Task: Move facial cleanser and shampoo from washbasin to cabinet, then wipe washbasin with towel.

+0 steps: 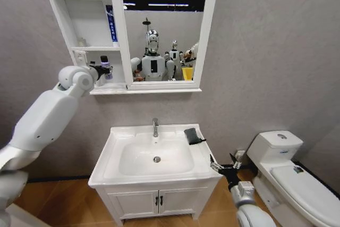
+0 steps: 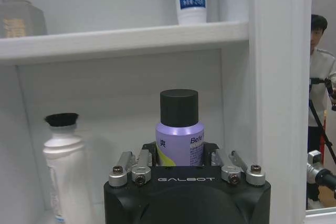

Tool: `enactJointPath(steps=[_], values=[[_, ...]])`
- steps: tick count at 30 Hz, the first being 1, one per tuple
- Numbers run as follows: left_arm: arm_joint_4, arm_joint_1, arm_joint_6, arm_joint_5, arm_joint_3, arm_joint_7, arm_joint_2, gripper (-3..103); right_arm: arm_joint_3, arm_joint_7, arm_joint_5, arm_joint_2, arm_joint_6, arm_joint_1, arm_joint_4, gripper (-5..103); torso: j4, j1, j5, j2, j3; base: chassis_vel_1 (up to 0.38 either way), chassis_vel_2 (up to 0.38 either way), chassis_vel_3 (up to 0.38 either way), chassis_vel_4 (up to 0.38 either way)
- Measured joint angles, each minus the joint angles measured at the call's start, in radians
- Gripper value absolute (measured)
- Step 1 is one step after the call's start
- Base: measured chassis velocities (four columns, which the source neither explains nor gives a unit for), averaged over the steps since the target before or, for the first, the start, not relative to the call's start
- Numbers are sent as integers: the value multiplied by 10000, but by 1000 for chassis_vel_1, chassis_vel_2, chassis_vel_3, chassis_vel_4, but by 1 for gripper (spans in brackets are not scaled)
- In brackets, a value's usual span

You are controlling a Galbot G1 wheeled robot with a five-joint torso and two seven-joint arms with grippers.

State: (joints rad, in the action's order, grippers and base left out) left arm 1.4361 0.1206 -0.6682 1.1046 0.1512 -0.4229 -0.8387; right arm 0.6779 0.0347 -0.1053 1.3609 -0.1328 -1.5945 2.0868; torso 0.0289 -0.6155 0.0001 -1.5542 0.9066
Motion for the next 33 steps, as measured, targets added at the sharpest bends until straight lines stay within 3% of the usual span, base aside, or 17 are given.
enactJointPath(steps=[6,15,31,33], values=[[-1204,334,-153,-115,267,100,-710,43,109,16,-24,-18,41,-29,-6,100,0,1,1,0,-1,0,0,0,0],[-2177,418,-233,-75,70,-77,-1078,43,183,43,-134,-105,73,6,-76,100,-2,1,1,0,-2,0,0,0,0],[-2160,260,-102,-375,-42,-175,-1126,41,171,32,-205,-180,145,52,-232,100,-2,2,-1,-1,-2,0,0,0,0],[-2193,254,-91,-410,-31,-205,-1154,45,172,28,-205,-176,160,37,-239,100,-2,3,0,-1,-2,0,0,0,0]])
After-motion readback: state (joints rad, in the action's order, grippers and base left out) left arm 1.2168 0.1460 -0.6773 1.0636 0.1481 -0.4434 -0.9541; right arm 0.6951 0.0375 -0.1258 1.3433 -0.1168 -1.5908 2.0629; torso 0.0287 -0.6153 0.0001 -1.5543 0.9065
